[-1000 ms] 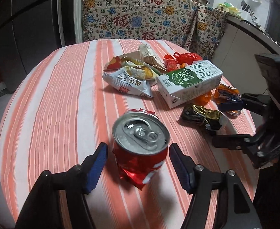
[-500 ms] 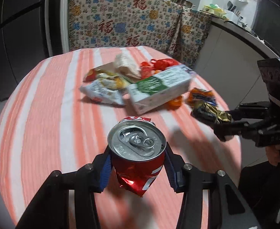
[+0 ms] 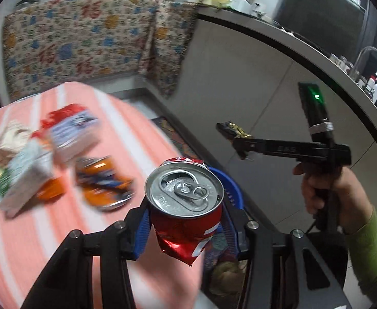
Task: Collect trash
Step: 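Carry the red can and gold wrapper to the blue basket and release both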
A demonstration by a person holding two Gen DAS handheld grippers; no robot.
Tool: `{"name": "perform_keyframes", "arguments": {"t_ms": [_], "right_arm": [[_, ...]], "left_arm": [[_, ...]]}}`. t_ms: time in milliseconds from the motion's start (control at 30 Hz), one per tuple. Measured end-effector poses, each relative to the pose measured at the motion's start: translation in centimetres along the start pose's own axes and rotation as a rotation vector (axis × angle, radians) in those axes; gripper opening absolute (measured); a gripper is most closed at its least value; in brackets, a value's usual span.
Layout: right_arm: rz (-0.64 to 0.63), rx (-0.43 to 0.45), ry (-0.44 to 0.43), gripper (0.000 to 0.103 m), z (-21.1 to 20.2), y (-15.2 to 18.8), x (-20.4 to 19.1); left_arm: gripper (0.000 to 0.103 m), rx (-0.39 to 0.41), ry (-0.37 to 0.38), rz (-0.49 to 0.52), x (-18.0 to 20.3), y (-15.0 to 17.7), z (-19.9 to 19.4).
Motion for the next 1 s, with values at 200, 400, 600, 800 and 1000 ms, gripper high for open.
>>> {"name": "perform_keyframes", "arguments": {"t_ms": [200,400,600,800,1000], "right_arm": [[0.139,-0.014,0.089,0.044,1.2,-0.3,8.0],[0.190,-0.016,0.128,0.044,2.0,0.3,12.2],[0.215,-0.023,0.126,0.044,2.0,1.0,13.4],[0.220,-0.021,0.136,0.045,2.3,0.7,14.1],[0.243,-0.005,0.141,0.066,2.2,0.6,14.6]], "left_arm": [[0.049,-0.085,0.025,0.044,5.9,-2.9,9.1],[0.049,-0.169,0.028,0.031,8.2,-3.7,17.0],[0.049,-0.212,0.019,0.037,9.0,-3.4,21.7],[0.049,-0.228,0.005,0.057,9.6,-3.2,24.4],[0.074,-0.183,-0.034,0.078,10.3,-2.6,25.4]]}}
Point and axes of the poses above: each gripper's, at about its wrist camera, not at the fingertips, and z roughly the way its jaws point, x to its right, y to its underside, the point moved 2 cm from there along z, roughly the way its jaws point, and after that the axes turned 2 degrees about -x, right-handed, at the moved point
